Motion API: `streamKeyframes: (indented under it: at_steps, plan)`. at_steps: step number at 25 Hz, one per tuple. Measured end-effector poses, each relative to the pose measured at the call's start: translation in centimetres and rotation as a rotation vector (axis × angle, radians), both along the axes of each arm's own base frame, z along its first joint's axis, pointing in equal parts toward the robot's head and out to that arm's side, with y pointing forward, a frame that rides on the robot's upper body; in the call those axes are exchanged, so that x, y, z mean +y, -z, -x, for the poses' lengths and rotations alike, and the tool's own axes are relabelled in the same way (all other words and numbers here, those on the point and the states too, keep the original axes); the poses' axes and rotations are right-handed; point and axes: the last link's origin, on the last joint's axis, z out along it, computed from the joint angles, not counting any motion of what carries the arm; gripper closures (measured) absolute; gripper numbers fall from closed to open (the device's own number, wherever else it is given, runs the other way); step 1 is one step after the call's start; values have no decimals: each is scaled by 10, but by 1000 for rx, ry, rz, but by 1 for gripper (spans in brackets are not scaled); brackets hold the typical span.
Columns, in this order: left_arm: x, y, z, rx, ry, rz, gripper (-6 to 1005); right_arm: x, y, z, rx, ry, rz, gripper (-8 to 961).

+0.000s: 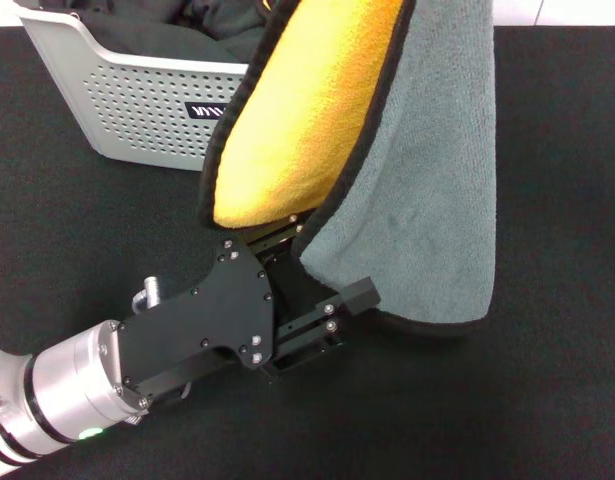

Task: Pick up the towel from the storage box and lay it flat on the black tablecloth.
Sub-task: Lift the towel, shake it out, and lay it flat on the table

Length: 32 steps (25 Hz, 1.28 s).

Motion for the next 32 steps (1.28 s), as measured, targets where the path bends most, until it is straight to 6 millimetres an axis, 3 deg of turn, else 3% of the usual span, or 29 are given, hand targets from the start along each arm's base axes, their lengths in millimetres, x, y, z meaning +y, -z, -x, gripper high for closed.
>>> streamKeyframes:
  at_steps: [9, 20, 32]
  plan:
    - [-2, -4, -1, -26, 13, -4, 516, -2, 0, -3, -7, 5, -3, 927]
    - [-4, -3, -1, -25, 11, 2, 853, -3, -1, -8, -11, 18, -13, 926]
    - [-5, 1, -3, -12, 33, 35, 954, -4, -6, -16, 2, 45, -37, 925]
